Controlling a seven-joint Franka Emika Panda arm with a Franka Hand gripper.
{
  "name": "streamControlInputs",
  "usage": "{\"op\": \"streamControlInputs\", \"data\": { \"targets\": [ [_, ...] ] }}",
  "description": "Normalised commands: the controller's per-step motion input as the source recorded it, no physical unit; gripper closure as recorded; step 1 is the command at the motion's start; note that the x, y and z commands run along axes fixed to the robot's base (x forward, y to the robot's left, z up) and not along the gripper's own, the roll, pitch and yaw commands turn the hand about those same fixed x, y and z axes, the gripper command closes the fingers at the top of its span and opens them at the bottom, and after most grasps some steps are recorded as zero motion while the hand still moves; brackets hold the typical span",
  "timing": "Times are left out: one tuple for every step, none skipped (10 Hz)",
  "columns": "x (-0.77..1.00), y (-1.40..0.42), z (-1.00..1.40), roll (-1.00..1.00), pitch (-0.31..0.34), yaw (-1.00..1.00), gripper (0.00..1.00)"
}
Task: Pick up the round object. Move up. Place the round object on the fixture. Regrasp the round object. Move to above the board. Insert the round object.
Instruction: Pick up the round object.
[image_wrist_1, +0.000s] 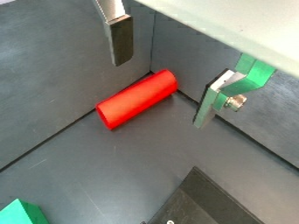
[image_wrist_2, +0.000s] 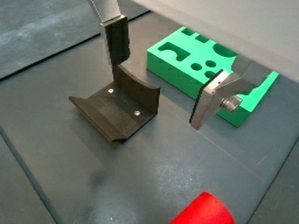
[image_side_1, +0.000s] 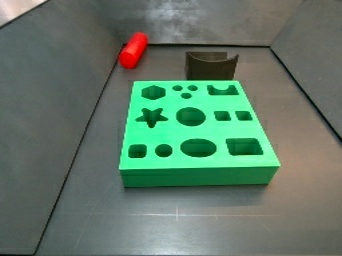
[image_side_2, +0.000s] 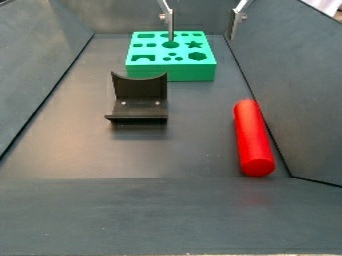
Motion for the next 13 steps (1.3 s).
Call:
{"op": "streamControlInputs", "data": {
  "targets": [
    [-0.18, 0.21, -0.35, 0.00, -0.029, -0.09, 0.00],
    [-0.18, 0.33, -0.67, 0.02, 0.000, -0.20, 0.00],
    [-0.23, 0.44, -0.82, 0.00, 0.000, -0.27, 0.00],
    [-0.17, 0.51, -0.93, 0.00, 0.000, -0.32, 0.00],
    [-0.25, 0.63, -1.00, -0.01, 0.000, -0.39, 0.00],
    [-0.30, 0.67, -1.00, 0.00, 0.000, -0.36, 0.00],
    [-0.34, 0.68, -1.00, 0.00, 0.000, -0.33, 0.00],
    [-0.44, 0.69, -1.00, 0.00, -0.024, -0.28, 0.00],
    [-0.69, 0.49, -0.93, -0.07, -0.140, -0.09, 0.00],
    [-0.45, 0.11, -0.62, -0.20, -0.117, 0.17, 0.00],
    [-0.60, 0.22, -0.55, -0.25, -0.137, 0.07, 0.00],
    [-0.43, 0.33, -0.75, -0.19, -0.116, 0.02, 0.00],
    [-0.13, 0.34, -0.78, -0.20, -0.067, 0.00, 0.00]
  ]
}}
